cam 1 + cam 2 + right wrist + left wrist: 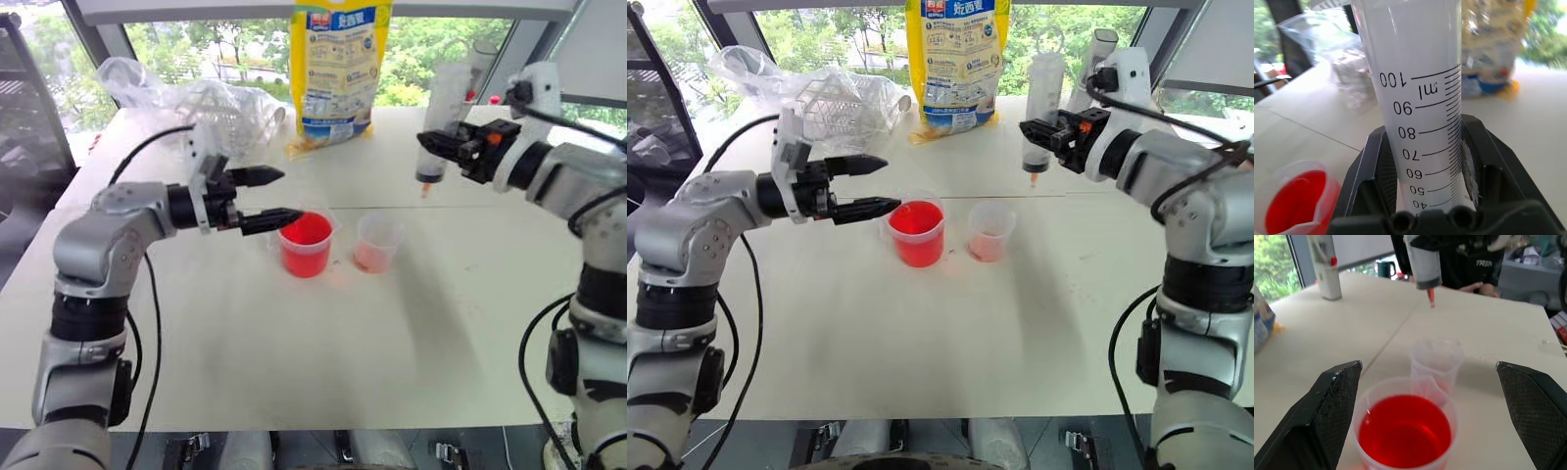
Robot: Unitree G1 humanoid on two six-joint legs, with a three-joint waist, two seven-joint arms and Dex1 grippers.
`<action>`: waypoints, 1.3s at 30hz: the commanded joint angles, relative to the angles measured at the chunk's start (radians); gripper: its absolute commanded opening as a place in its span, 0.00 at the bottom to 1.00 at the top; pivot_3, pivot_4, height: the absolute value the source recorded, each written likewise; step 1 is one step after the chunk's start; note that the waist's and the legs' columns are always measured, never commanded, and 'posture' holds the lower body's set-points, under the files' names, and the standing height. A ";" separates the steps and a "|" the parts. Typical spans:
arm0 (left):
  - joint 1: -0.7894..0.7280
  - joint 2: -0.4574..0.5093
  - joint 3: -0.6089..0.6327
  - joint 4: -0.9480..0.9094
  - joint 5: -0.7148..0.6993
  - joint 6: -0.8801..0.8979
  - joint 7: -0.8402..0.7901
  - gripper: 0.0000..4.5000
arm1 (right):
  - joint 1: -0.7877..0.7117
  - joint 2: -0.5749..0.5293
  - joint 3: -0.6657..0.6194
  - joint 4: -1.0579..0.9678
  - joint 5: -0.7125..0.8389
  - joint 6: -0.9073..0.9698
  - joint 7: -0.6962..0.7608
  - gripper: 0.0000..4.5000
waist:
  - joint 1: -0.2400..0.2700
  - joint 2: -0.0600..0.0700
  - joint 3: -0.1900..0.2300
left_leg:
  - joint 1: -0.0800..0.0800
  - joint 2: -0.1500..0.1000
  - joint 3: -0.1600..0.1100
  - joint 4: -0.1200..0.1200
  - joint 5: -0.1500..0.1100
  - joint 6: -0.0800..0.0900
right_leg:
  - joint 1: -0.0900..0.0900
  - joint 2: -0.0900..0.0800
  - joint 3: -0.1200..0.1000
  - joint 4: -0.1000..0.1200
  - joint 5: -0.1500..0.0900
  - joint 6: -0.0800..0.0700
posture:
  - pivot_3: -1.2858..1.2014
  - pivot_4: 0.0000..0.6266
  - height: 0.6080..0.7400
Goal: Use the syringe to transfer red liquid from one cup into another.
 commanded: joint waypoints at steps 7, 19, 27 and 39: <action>0.081 0.031 0.047 -0.142 -0.073 0.005 0.049 1.00 | -0.083 -0.121 0.148 0.239 0.044 0.391 -0.021 0.31 | -0.004 -0.002 -0.001 | 0.000 0.000 0.000 -0.001 0.000 0.001 | 0.000 0.001 0.000 -0.002 0.000 -0.001 | 0.52 0.24 1.00; 0.105 0.063 0.041 -0.198 -0.102 0.018 0.075 1.00 | -0.064 -0.001 0.175 0.457 -0.080 0.382 -0.103 0.31 | -0.003 0.000 0.000 | -0.001 -0.001 0.000 -0.001 0.000 0.001 | -0.001 0.002 0.000 -0.002 0.000 0.000 | 0.52 0.24 1.00; 0.117 0.089 0.041 -0.224 -0.117 0.028 0.088 1.00 | -0.069 0.047 0.213 0.538 -0.163 0.329 -0.063 0.62 | -0.003 0.000 0.000 | -0.001 -0.001 0.000 -0.001 0.000 0.001 | -0.001 0.003 0.000 -0.002 0.000 0.000 | 0.52 0.24 1.00; 0.141 0.141 0.067 -0.256 -0.162 0.062 0.100 1.00 | -0.091 -0.088 0.246 0.323 -0.125 0.365 0.098 0.98 | -0.002 0.001 0.000 | -0.002 -0.001 0.000 -0.002 0.000 0.001 | -0.002 0.003 0.000 -0.002 0.000 0.000 | 0.52 0.24 1.00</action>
